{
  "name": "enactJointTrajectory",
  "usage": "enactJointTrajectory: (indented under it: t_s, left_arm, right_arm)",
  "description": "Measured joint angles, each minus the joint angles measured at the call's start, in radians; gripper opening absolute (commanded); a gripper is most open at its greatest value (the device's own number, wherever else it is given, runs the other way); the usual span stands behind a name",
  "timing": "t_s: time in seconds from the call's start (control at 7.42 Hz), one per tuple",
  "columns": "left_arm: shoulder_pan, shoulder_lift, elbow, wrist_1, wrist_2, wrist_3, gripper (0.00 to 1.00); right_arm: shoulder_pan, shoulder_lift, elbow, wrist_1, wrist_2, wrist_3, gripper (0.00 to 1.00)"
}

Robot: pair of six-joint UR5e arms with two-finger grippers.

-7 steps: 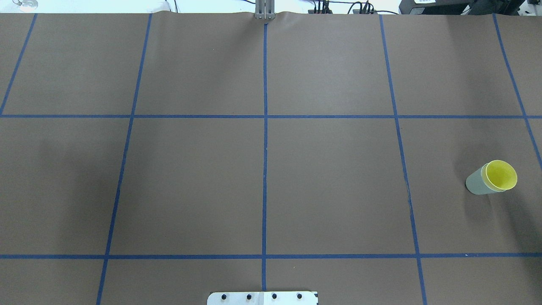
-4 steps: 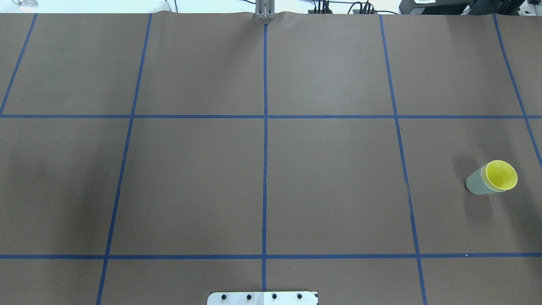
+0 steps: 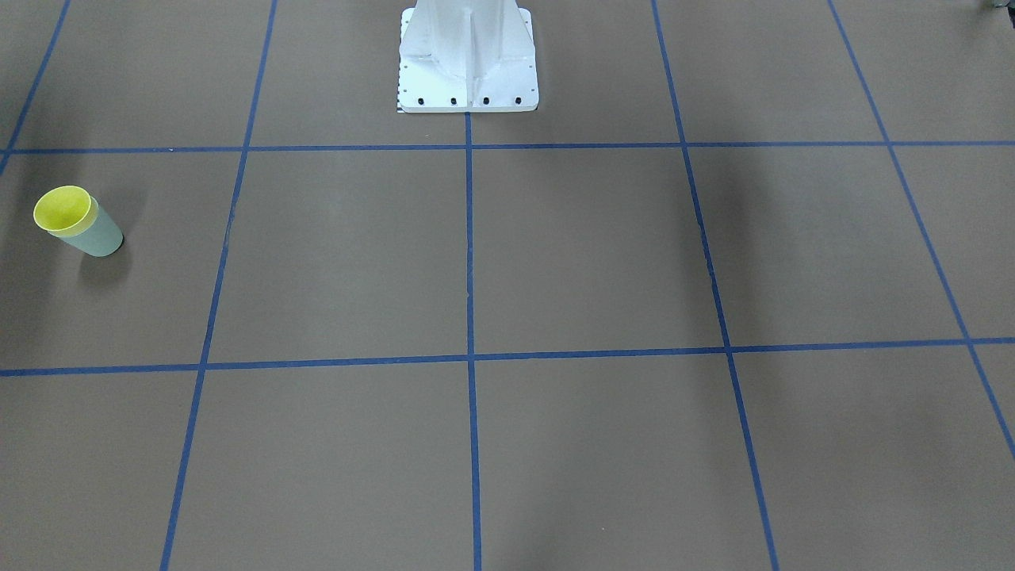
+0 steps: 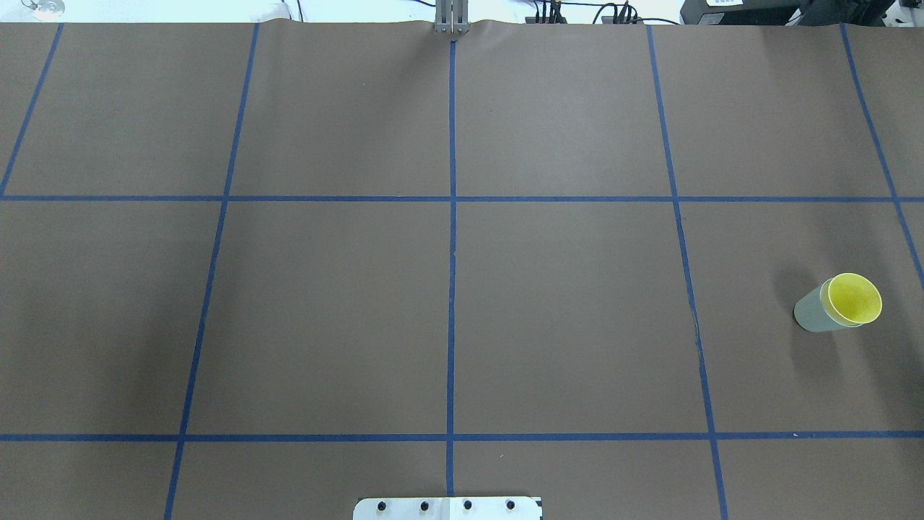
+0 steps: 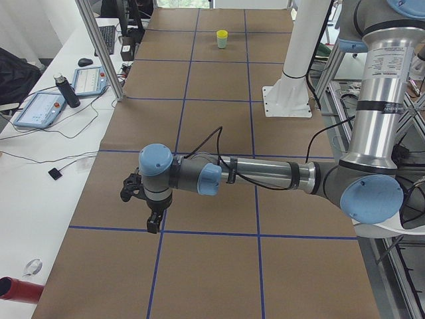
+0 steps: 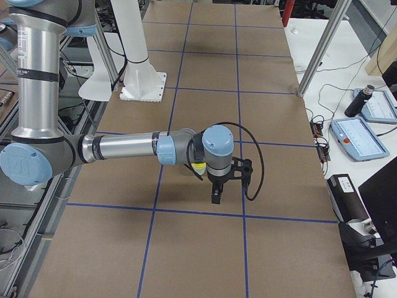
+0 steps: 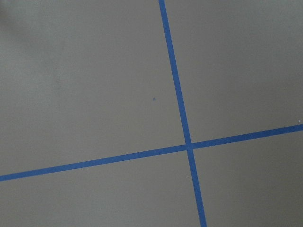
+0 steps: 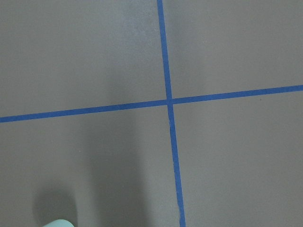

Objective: Transfer and stack yellow cup on green cup

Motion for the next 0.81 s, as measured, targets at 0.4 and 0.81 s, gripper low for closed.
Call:
enactJointTrajectory:
  t_s: [0.4, 0.81]
  left_arm:
    - [0.006, 0.055, -0.059, 0.006, -0.004, -0.017, 1.0]
    - [0.03, 0.059, -0.057, -0.002, -0.002, -0.074, 1.0]
  right_arm:
    - [0.0, -0.002, -0.014, 0.004, 0.003, 0.0, 0.99]
    - [0.0, -0.003, -0.015, 0.005, 0.007, 0.0, 0.99]
